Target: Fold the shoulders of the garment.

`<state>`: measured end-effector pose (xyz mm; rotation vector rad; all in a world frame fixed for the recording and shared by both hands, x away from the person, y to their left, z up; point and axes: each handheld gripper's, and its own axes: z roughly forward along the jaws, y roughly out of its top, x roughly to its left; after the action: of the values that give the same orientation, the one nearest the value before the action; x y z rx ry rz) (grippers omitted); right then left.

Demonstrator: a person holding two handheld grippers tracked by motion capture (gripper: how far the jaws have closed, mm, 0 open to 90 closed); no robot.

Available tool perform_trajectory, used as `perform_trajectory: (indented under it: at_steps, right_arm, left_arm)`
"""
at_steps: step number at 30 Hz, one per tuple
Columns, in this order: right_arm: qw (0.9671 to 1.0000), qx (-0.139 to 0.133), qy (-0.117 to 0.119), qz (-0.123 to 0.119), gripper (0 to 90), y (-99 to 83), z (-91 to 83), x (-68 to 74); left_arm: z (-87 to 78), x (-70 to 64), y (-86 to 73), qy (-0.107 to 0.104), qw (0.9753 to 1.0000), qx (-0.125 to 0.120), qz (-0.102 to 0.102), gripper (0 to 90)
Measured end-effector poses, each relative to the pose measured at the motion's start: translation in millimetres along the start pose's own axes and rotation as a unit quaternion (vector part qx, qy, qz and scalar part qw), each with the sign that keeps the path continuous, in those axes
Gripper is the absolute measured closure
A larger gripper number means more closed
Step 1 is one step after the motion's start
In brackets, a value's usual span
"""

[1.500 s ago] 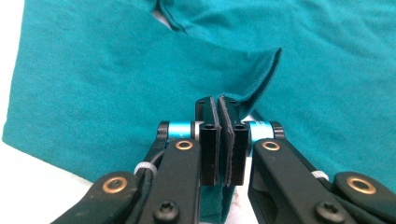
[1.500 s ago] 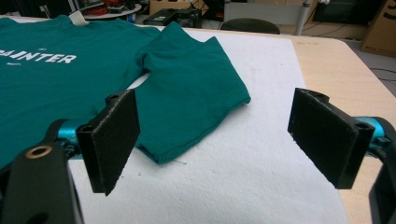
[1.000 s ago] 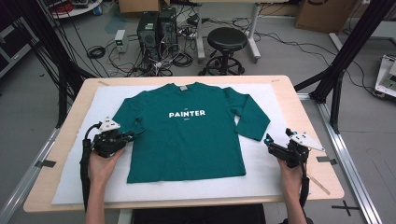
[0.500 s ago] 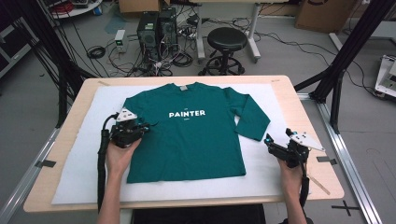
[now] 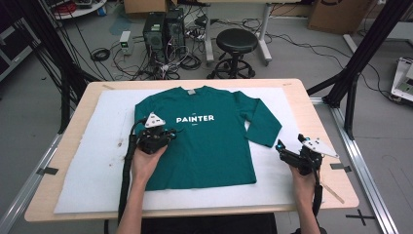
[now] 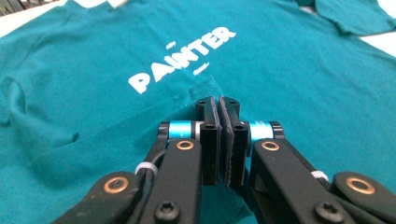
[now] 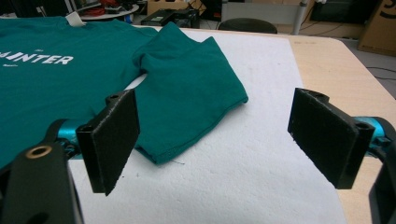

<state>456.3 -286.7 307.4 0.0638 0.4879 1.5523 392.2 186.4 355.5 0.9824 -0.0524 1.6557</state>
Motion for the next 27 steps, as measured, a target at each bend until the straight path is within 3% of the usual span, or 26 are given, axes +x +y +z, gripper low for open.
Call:
perform_trajectory:
  at_steps: [9, 18, 27]
  right_arm:
    - [1.0, 0.001, -0.001, -0.002, 17.0, 0.2, 0.4, 0.1]
    - [1.0, 0.003, -0.001, -0.003, 17.0, 0.4, 0.9, 0.6]
    - [1.0, 0.005, -0.001, -0.003, 17.0, 0.4, 1.0, 0.5]
  left_arm:
    - [19.5, -21.6, 18.8, -0.032, 0.9993, 0.007, 0.017, 87.0]
    - [44.1, -44.2, 23.6, -0.066, 0.9973, 0.016, 0.028, 86.9]
    - [53.6, -58.1, 29.4, -0.087, 0.9955, 0.006, 0.037, 86.9]
